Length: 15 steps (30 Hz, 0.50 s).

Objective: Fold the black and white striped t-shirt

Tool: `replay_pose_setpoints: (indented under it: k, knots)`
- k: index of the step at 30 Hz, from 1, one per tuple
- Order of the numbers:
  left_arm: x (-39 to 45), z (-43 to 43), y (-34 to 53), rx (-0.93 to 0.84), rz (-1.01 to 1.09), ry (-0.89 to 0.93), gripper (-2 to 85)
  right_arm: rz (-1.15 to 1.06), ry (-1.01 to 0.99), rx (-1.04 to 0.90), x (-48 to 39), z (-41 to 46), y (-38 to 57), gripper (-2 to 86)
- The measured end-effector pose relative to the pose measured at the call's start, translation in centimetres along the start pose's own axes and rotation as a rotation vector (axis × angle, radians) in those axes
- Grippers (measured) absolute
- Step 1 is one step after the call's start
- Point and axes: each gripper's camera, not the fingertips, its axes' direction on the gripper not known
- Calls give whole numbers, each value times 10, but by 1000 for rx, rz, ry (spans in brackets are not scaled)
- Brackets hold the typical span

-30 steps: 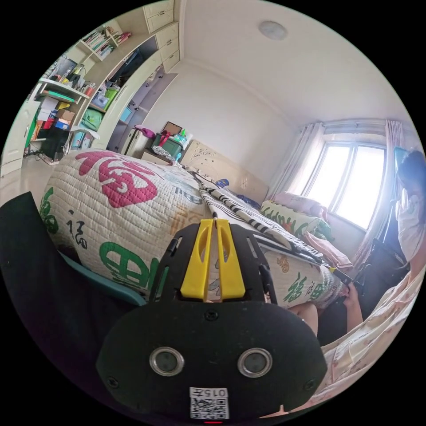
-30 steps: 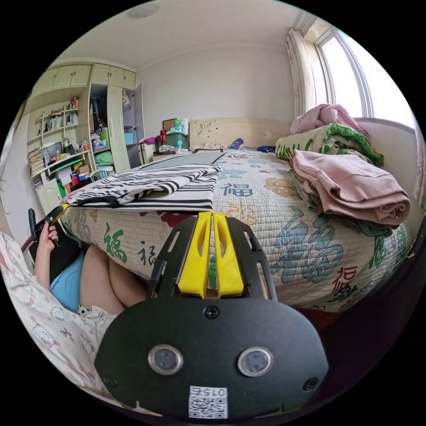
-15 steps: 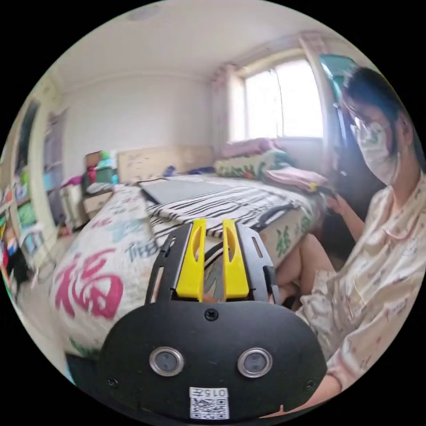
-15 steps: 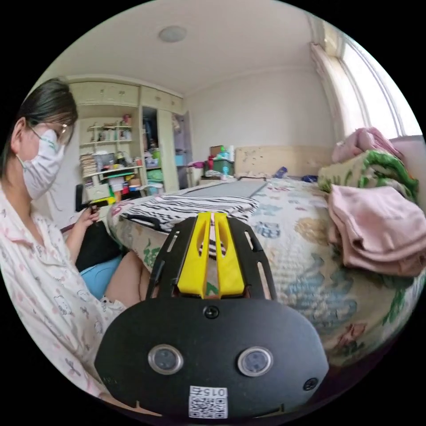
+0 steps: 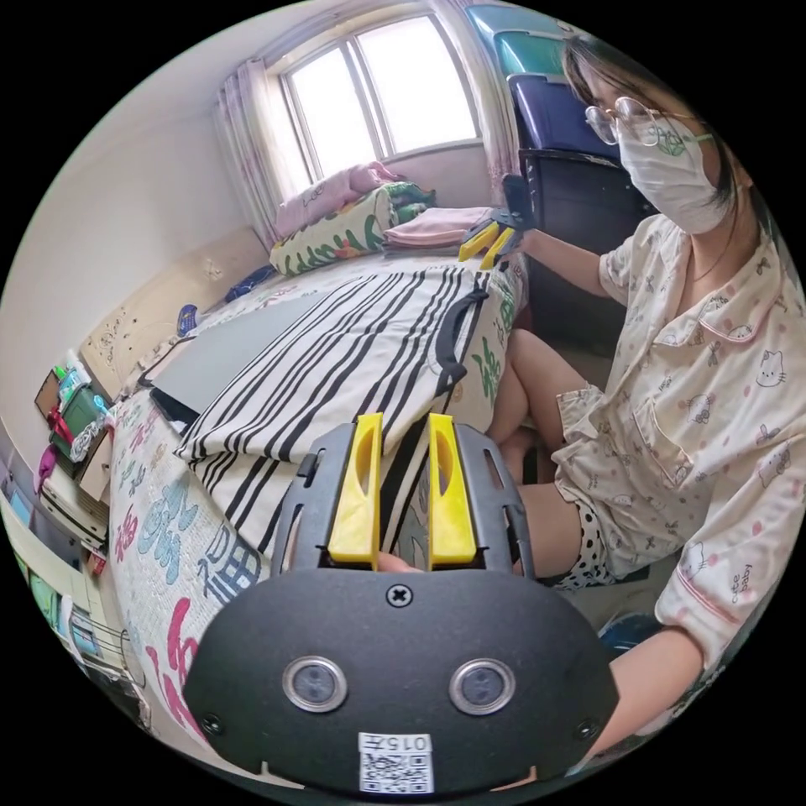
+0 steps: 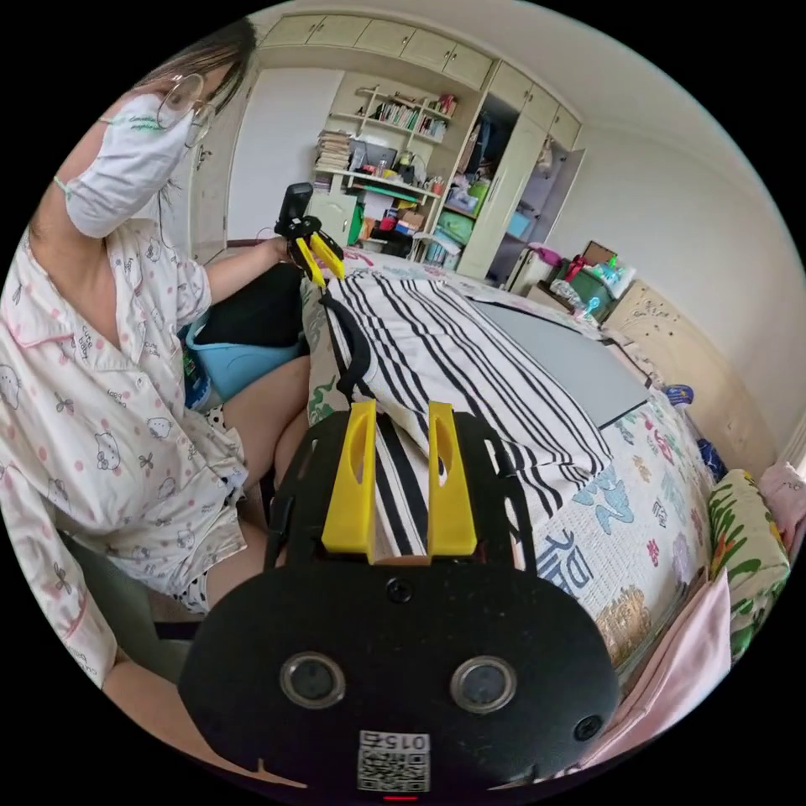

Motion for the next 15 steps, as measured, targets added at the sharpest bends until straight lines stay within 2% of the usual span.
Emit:
replay_pose_setpoints:
  k: [7,15]
  knots:
    - [32,3,-17,-57,1,-20,69,-14,8,-106,-33,49,-13,80]
    - [54,-2,-46,-59,-2,9,17,0,43,-134,-68,69,-42,36]
